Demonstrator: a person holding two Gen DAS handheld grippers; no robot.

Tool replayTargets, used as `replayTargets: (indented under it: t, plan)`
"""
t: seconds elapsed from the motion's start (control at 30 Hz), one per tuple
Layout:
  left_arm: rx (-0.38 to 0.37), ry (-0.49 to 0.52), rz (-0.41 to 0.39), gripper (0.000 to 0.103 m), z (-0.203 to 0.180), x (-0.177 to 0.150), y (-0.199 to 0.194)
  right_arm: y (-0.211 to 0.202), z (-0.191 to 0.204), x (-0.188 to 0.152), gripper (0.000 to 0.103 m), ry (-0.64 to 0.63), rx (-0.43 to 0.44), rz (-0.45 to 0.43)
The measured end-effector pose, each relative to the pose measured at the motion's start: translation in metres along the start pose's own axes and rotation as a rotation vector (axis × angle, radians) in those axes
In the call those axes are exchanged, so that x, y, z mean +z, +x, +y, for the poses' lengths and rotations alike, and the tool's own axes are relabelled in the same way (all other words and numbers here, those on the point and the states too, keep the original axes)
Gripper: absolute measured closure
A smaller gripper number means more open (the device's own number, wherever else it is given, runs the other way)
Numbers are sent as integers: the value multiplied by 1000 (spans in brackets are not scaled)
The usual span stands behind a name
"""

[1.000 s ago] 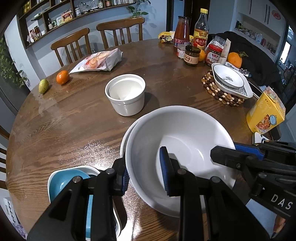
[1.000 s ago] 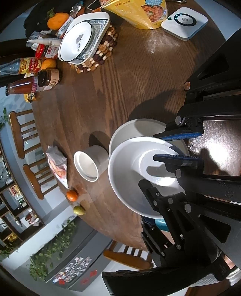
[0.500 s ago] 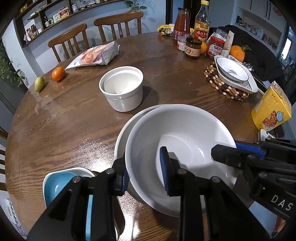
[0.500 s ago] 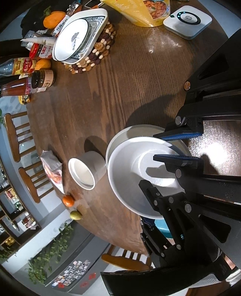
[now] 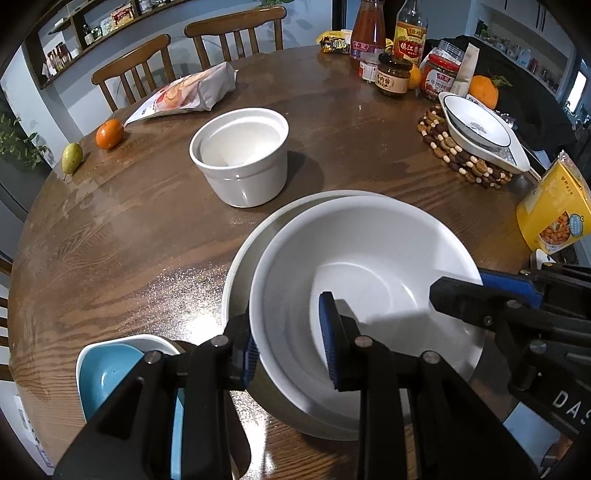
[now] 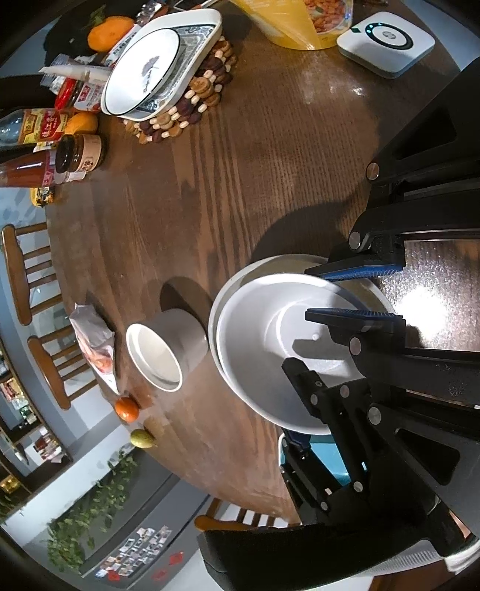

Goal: Organize plates and bowls
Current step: 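Lower the medium white bowl into the large white bowl with both tools, then open both tools to release the medium bowl inside the large bowl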

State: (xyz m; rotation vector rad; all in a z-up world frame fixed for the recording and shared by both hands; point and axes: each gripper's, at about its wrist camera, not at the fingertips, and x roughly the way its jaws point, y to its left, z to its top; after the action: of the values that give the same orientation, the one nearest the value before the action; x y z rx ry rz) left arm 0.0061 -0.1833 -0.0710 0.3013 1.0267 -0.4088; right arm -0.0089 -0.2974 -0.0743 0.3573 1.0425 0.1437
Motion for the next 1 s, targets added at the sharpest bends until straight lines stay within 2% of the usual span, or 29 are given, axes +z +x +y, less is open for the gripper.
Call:
replayTargets:
  t: [0.27,0.53,1.0]
  plan:
    - [-5,8,11,76,2,0,4,2,6,2,86,-30,-40,1]
    - [-22,9,13,71,1,-1,4,1,12,2,85,-60,-91,-13]
    - [-49,-9,-3,69,4,-4,-3,0,17,-1,84,-55,-113,-6]
